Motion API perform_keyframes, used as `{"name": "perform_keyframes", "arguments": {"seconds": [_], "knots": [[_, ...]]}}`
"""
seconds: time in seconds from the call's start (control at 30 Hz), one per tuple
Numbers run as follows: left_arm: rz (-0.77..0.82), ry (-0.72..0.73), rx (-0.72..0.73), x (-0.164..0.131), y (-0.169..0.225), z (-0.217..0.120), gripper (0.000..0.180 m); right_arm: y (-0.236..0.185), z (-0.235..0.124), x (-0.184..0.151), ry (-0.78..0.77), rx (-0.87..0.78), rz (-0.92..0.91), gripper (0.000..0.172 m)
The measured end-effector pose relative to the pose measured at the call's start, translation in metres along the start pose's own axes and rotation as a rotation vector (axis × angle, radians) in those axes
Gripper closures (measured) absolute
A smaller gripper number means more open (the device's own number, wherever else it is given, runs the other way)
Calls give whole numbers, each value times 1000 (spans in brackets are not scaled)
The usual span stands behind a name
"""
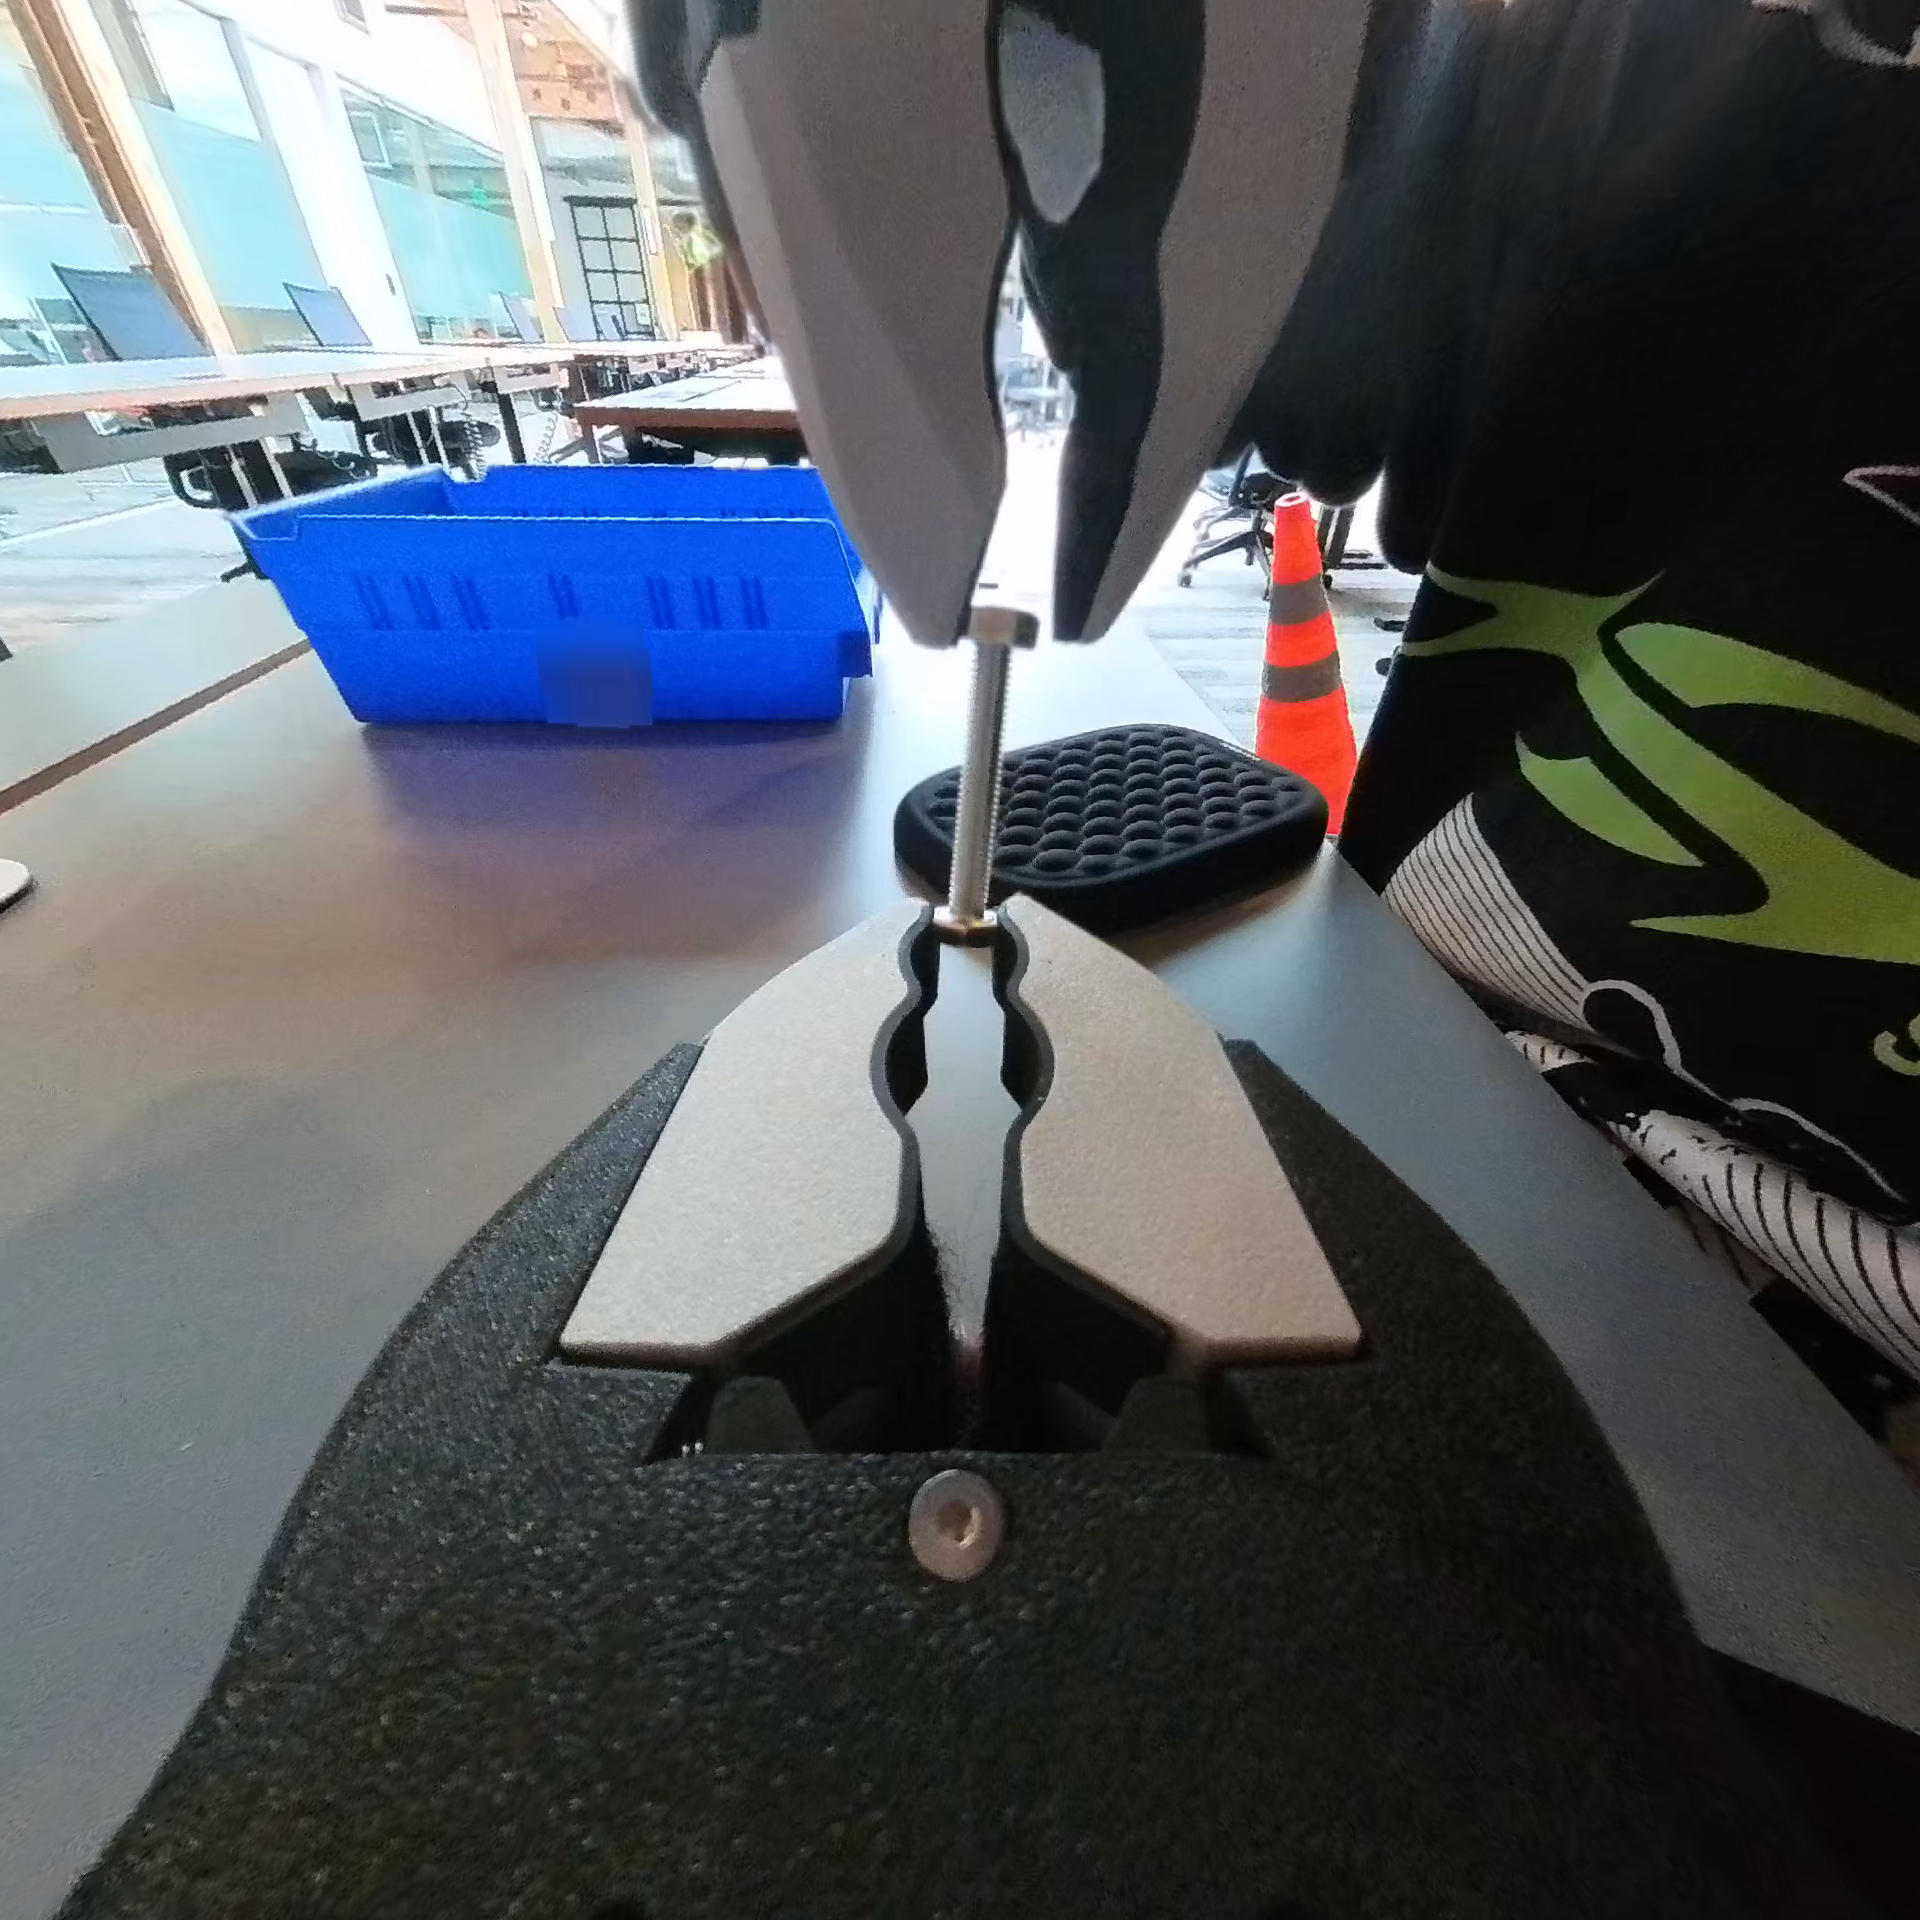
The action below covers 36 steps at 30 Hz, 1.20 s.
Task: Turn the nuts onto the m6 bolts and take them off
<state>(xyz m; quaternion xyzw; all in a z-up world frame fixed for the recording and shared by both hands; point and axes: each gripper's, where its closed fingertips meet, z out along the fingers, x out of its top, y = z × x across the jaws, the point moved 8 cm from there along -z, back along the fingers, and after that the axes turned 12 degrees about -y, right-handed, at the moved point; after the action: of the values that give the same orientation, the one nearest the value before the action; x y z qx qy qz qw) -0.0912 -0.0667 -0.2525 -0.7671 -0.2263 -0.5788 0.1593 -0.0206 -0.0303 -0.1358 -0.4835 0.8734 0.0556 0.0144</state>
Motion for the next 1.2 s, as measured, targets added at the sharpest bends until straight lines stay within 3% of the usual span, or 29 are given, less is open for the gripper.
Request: {"name": "perform_keyframes", "arguments": {"seconds": [0.7, 0.83, 0.97, 1.07, 1.2], "knots": [[-9, 29, -13, 0, -1, -2, 172, 7, 4, -1, 59, -18, 25, 161], [-11, 39, -17, 1, -1, -3, 172, 7, 0, -2, 56, -32, 13, 147], [-21, 55, -46, 1, -1, -4, 172, 1, -9, -4, 104, -152, -281, 134], [-22, 61, -74, 1, 0, -5, 172, -5, -13, -3, 161, -210, -510, 142], [-29, 74, -111, 1, 0, -6, 172, 2, -18, 2, 194, -184, -603, 147]]}}
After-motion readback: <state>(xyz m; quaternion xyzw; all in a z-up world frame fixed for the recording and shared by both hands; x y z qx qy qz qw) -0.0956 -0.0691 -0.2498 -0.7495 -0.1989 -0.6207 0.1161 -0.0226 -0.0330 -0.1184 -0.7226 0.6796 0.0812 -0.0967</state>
